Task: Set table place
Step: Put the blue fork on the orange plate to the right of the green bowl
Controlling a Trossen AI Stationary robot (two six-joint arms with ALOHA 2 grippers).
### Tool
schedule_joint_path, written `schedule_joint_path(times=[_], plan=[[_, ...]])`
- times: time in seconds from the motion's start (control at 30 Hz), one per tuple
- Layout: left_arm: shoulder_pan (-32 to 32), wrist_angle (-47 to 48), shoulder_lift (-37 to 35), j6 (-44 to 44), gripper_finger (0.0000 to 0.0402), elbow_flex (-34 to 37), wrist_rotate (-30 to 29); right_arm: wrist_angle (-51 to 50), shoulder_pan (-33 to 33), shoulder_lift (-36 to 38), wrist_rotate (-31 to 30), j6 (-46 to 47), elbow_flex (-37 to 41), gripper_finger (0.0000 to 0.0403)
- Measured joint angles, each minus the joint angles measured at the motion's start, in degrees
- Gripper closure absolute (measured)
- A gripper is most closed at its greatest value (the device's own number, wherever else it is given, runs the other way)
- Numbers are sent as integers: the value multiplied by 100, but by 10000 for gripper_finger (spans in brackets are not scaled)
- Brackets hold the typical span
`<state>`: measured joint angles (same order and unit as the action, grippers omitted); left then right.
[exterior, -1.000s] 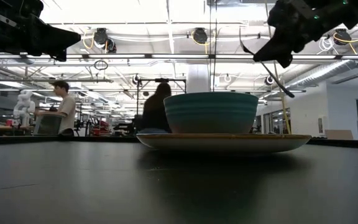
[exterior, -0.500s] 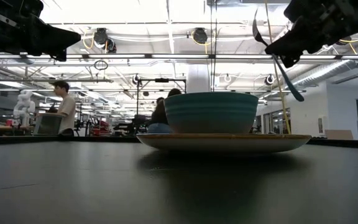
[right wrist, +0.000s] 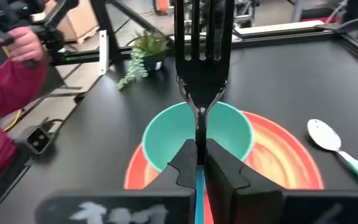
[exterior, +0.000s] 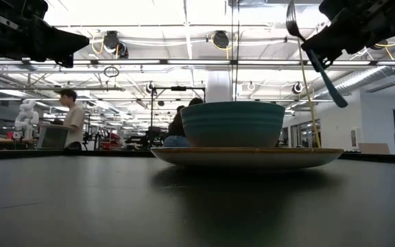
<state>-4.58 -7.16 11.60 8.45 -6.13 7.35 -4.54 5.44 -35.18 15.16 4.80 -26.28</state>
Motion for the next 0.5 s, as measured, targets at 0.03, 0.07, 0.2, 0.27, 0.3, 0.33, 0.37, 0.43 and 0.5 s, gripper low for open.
schedule_joint_path(times=[0.03, 0.07, 0.2, 0.27, 0.3, 0.33, 0.37, 0.43, 0.5], plan=[[0, 0, 0, 0, 369, 0, 0, 0, -72, 0, 0, 2, 0, 399], [0, 2, 2, 0, 369, 0, -1, 0, -137, 0, -2, 2, 0, 399], [0, 2, 2, -1, 369, 0, -2, 7, -388, -2, -142, 117, 1, 399], [0, 2, 2, -2, 369, 0, -2, 267, -516, 0, -192, 192, 127, 399], [0, 2, 0, -2, 369, 0, -2, 463, -575, 0, -191, 233, 242, 399], [0, 2, 0, -4, 369, 0, -2, 700, -626, -5, -190, 303, 367, 399], [0, 4, 0, -4, 369, 0, -2, 971, -676, -7, -190, 380, 497, 399], [0, 4, 0, -7, 369, 0, -2, 1453, -740, 0, -194, 492, 726, 399], [0, 4, 1, -12, 369, 0, -2, 1680, -789, 0, -195, 537, 894, 399]])
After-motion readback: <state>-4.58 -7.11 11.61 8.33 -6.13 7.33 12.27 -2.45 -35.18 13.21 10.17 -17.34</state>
